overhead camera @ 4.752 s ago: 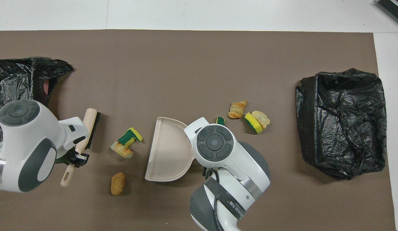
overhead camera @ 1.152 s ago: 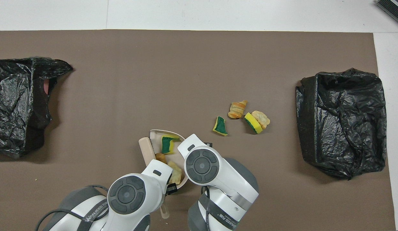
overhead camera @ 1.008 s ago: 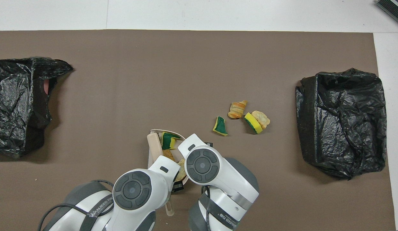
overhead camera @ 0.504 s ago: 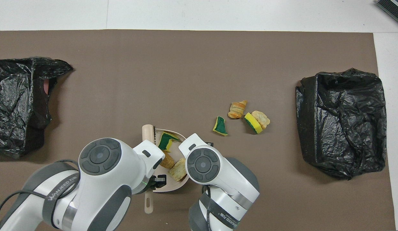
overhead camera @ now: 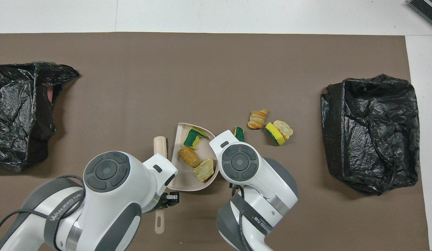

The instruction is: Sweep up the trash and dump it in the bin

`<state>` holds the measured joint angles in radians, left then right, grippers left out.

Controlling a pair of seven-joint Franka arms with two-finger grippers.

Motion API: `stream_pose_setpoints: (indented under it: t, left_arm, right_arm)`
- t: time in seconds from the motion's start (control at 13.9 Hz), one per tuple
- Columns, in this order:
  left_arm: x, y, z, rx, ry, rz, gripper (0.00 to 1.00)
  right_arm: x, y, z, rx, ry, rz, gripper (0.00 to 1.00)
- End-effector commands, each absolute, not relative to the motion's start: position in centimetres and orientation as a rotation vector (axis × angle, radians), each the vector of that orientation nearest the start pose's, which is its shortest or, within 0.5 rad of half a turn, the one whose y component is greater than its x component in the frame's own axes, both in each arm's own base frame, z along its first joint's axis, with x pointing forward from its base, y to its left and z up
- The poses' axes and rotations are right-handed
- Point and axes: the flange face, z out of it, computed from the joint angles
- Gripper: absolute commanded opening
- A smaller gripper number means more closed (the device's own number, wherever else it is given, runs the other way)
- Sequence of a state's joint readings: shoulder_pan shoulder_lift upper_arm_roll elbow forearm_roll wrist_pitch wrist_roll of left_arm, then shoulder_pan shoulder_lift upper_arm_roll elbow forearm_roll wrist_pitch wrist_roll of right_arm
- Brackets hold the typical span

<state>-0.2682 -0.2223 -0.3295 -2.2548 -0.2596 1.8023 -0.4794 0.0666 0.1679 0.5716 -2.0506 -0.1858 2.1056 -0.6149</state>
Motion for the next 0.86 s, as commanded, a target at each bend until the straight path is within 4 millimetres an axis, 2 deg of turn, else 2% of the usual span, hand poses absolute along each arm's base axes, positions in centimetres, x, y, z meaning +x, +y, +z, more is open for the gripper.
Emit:
stream_pose_setpoints:
  t: [0.0,0.07,0.14,0.43,0.58,0.79]
  left_arm:
    - [31.8,-29.6,41.5,-3.086,0.113,0.428,0.0]
    - [30.4,-30.4,40.0,-3.07,0.093,0.4,0.0]
    - [29.3,-31.0,39.6,-3.065,0.053,0.35,0.0]
    - [27.3,-32.4,39.4,-3.054,0.09,0.322,0.0]
    - [24.4,-34.1,37.5,-3.022,0.176,0.319,0.0]
    - [21.4,-35.7,35.3,-3.083,0.157,0.342,0.0]
  right_arm:
    - [47.8,28.2,41.0,-2.49,-2.008,0.143,0.0]
    - [48.6,25.8,42.7,-2.471,-1.993,0.135,0.0]
    - [49.5,23.0,44.2,-2.467,-1.97,0.14,0.0]
    - [52.2,11.2,50.4,-2.475,-1.925,0.135,0.0]
    - [52.9,5.0,51.9,-2.47,-1.904,0.15,0.0]
    - [52.9,-6.2,52.0,-2.469,-1.877,0.147,0.0]
